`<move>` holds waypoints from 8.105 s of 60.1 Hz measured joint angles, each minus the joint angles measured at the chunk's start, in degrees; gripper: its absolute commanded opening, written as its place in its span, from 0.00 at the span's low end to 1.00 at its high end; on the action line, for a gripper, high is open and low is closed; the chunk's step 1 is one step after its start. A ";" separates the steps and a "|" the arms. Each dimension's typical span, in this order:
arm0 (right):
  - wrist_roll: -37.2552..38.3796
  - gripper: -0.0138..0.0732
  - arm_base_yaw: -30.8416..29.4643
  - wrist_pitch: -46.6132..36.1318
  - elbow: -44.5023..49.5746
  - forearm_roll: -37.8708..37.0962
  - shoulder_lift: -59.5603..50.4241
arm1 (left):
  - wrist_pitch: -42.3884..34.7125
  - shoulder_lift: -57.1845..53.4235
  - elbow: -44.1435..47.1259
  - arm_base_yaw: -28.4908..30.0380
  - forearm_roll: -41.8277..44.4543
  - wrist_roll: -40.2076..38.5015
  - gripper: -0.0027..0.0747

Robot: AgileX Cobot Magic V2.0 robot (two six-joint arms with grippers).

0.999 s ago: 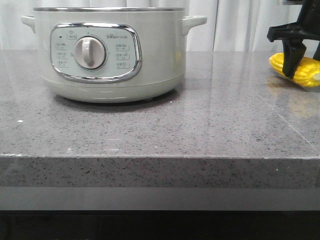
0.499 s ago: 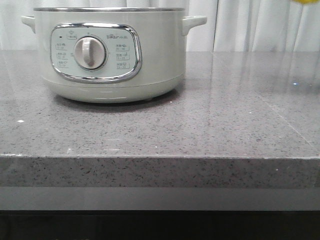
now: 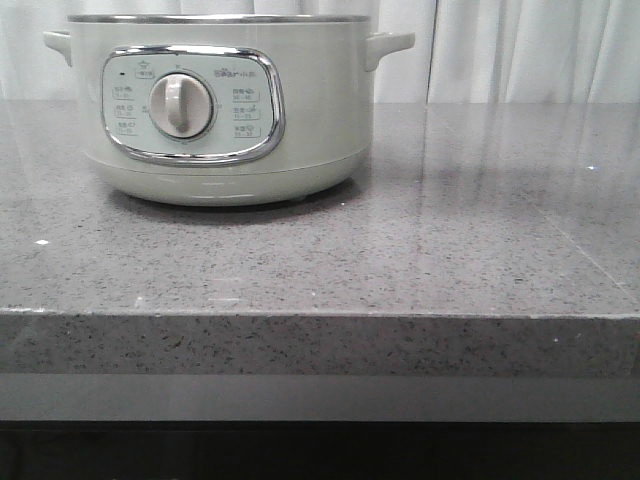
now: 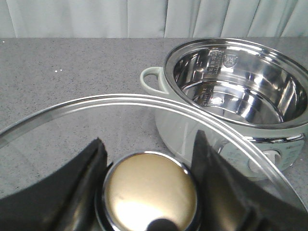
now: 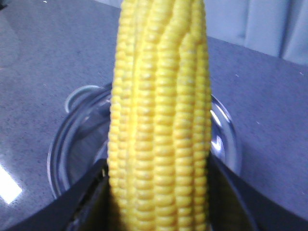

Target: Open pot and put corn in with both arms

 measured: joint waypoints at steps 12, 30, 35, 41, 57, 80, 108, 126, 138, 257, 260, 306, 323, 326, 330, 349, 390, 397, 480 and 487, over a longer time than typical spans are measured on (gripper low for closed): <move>-1.23 0.50 5.90 -5.10 -1.69 0.54 5.77 | -0.24 0.00 0.00 0.00 0.00 0.00 0.37; -1.37 0.50 7.35 -1.10 -10.36 -0.51 17.27 | -0.45 0.00 0.00 0.00 0.00 0.00 0.37; -1.37 0.50 7.35 0.82 -11.30 -2.25 19.54 | -0.45 0.00 0.00 0.00 0.00 0.00 0.37; -1.37 0.50 7.35 2.39 -11.55 -4.62 21.55 | -0.45 0.00 0.00 0.00 0.00 0.00 0.37; -1.37 0.58 7.35 4.07 -11.76 -7.44 23.02 | -0.45 0.00 0.00 0.00 0.00 0.00 0.37; -1.37 0.82 7.35 4.37 -11.90 -7.62 23.02 | -0.45 0.00 0.00 0.00 0.00 0.00 0.37; -1.14 0.82 7.35 0.23 -2.58 -7.75 7.03 | -0.45 0.00 0.00 0.00 0.00 0.00 0.37; -1.14 0.82 7.35 -0.99 15.93 -7.75 -9.12 | -0.45 0.00 0.00 0.00 0.00 0.00 0.37; -1.14 0.82 7.35 -1.35 25.18 -7.75 -17.61 | -0.45 0.00 0.00 0.00 0.00 0.00 0.37; -1.14 0.82 7.35 0.03 32.62 -7.75 -25.27 | -19.91 57.14 -36.11 -14.30 -5.39 0.00 0.37; -1.14 0.82 7.35 0.03 32.62 -7.75 -25.27 | -19.91 57.14 -36.22 -14.42 -5.39 0.00 0.37; -1.14 0.82 7.35 0.03 32.62 -7.75 -25.27 | -19.66 59.95 -36.70 -16.50 -5.01 0.00 0.37; -1.14 0.82 7.35 0.03 32.62 -7.75 -25.27 | -19.56 59.95 -36.70 -16.50 -4.80 0.00 0.56; -1.14 0.82 7.35 0.03 32.62 -7.75 -25.27 | -19.56 59.95 -36.70 -16.50 -4.80 0.00 0.65; -1.14 0.82 7.35 0.03 32.62 -7.75 -25.27 | -19.98 59.95 -36.85 -16.50 -4.68 0.00 0.72; -1.14 0.82 7.35 0.03 32.62 -7.75 -25.27 | -11.66 51.49 -37.22 -16.50 -3.34 0.00 0.62; -1.14 0.82 7.35 0.03 32.62 -7.75 -25.27 | -2.90 9.13 -6.46 -16.50 -0.46 0.00 0.61; -1.14 0.82 7.35 0.07 32.62 -7.75 -25.27 | -2.90 4.21 -1.77 -16.50 -1.22 0.00 0.61; -1.14 0.02 7.35 0.16 32.62 -7.75 -25.27 | -6.00 2.01 2.13 -16.50 -1.27 0.00 0.01; -1.14 0.02 7.35 0.16 32.62 -7.75 -25.27 | -12.18 0.82 5.71 -14.29 0.07 0.00 0.01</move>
